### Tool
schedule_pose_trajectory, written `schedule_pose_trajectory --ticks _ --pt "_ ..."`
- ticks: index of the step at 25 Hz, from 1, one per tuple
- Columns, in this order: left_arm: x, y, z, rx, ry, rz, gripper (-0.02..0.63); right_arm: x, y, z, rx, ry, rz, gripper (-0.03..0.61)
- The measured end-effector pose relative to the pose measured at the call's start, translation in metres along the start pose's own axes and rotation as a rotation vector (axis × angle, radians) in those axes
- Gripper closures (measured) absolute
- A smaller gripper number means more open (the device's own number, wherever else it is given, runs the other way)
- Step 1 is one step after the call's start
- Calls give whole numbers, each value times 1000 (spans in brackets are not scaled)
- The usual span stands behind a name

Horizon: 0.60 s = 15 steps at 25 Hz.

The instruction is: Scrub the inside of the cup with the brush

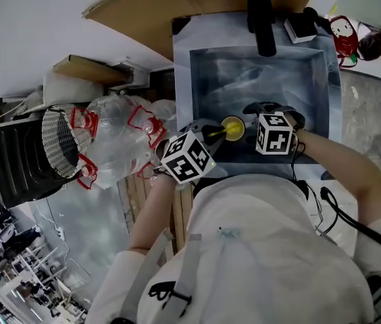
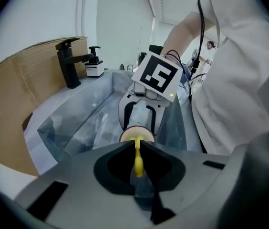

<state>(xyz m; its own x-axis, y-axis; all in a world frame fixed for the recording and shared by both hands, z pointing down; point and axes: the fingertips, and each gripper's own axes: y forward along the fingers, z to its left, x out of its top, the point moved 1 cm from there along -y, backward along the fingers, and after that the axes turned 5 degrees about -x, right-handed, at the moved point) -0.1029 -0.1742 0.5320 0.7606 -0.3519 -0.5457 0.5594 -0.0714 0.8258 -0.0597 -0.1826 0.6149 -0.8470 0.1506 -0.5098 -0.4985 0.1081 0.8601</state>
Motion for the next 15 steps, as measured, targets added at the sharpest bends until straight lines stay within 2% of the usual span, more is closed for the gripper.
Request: schedule_pose_trajectory --ticks 3,4,5,9,15 --pt "-3 2 3 -9 0 1 578 -2 5 -1 -8 -41 38 248" --pt "-3 1 4 -11 0 0 578 -3 6 -3 -23 -68 60 399" --pt "-4 1 6 -13 0 -1 578 -4 7 -4 -38 -95 80 501" --pt "-6 1 10 -20 8 6 578 -5 9 -7 -61 -140 122 503" --pt "-6 3 11 -27 13 14 578 -5 9 -6 -57 -134 120 503"
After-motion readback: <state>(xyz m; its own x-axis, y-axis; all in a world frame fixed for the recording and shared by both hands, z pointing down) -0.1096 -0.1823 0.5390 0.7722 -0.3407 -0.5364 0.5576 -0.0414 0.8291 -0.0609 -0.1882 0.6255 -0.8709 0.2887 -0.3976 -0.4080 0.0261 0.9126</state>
